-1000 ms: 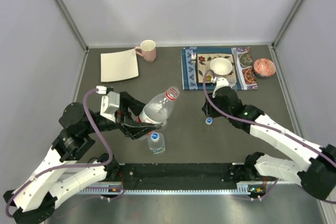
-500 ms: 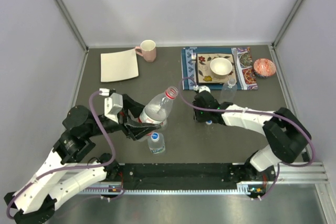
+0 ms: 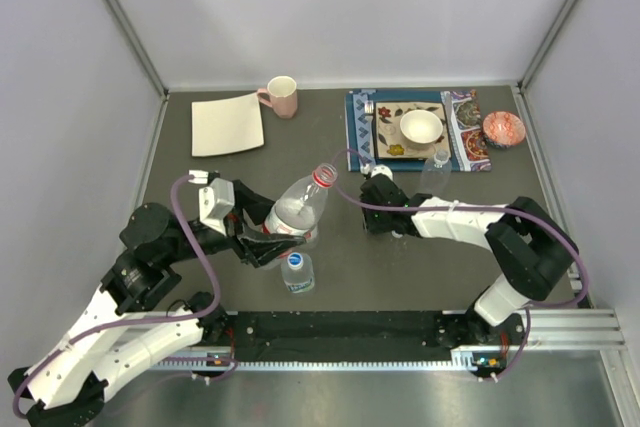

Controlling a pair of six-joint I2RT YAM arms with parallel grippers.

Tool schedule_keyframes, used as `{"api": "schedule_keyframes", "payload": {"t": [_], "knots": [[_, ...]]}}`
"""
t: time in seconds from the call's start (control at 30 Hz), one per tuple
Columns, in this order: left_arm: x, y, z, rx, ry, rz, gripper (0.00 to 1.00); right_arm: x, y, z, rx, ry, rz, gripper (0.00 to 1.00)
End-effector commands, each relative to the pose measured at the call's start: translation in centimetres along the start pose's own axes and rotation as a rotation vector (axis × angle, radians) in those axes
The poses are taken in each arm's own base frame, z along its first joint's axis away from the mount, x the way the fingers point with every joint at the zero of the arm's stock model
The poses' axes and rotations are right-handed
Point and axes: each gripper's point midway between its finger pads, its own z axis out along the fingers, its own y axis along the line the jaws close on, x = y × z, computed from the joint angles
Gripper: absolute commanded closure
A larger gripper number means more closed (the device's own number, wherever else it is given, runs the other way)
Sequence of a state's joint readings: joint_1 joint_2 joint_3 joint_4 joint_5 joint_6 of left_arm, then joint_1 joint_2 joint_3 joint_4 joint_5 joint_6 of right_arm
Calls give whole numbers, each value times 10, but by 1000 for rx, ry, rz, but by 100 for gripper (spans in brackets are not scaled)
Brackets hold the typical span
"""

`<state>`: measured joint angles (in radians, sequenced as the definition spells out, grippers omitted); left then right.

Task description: Unscrew the bottle caps

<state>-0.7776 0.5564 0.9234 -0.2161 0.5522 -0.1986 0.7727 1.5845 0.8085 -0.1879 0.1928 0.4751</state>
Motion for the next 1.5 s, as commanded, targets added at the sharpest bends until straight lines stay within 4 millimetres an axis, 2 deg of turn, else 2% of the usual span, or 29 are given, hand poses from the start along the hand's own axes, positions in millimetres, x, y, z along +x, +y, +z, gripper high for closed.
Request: {"api": "schedule_keyframes", "payload": {"t": [0.0,0.1,0.2,0.4,0.47,0.57,0.6,0.63,0.7,0.73,0.8,0.83,0.9,0.93,0.97,1.03,1.07,1.1,1.13,1.17,1.23,1.27,1.37,1.47], "knots": [[-2,4,1,-16,-16,24,42,-2,7,4,-4,-4,13,77],[-2,5,1,-17,-14,23,41,2,6,3,-5,7,15,60],[-1,5,2,-16,-12,22,41,6,5,3,-4,15,19,49],[1,5,2,-14,-7,16,41,3,6,0,-7,9,25,40],[1,5,2,-12,-10,18,41,-8,10,-7,-16,-18,32,38],[2,6,2,-14,-6,14,40,-54,19,-40,-31,-123,43,32],[2,5,3,-11,-5,14,40,-74,22,-57,-37,-170,49,28],[2,5,3,-8,-5,16,40,-103,29,-79,-43,-213,41,27],[1,5,5,-5,-4,12,40,-137,30,-107,-23,-283,36,23],[0,5,5,-6,-7,8,40,-166,33,-137,-25,-339,28,22],[-3,4,6,1,-13,8,40,-194,26,-166,21,-413,32,20],[-3,4,7,3,-12,6,40,-217,26,-198,10,-485,46,20],[-5,4,8,5,-16,7,40,-233,20,-230,15,-569,76,20],[-4,5,8,3,-13,8,40,-242,14,-263,-8,-641,113,20],[-3,6,10,1,-10,4,40,-249,12,-281,-29,-700,140,20],[-3,8,13,2,-9,7,40,-246,11,-300,-95,-776,164,20],[0,10,17,4,3,-1,40,-251,14,-341,-208,-888,194,20],[-1,10,19,12,2,-3,40,-243,17,-338,-251,-895,193,17],[0,11,21,14,6,-10,40,-241,23,-351,-322,-919,207,16],[2,13,26,18,18,-16,40,-232,38,-372,-457,-933,170,15],[4,14,31,29,26,-21,40,-225,60,-388,-615,-930,140,13],[7,18,35,29,41,-28,40,-215,79,-397,-729,-892,86,13],[7,20,44,44,54,-30,40,-201,103,-416,-916,-844,44,11],[6,23,51,56,59,-30,40,-194,115,-420,-997,-810,30,11]]}}
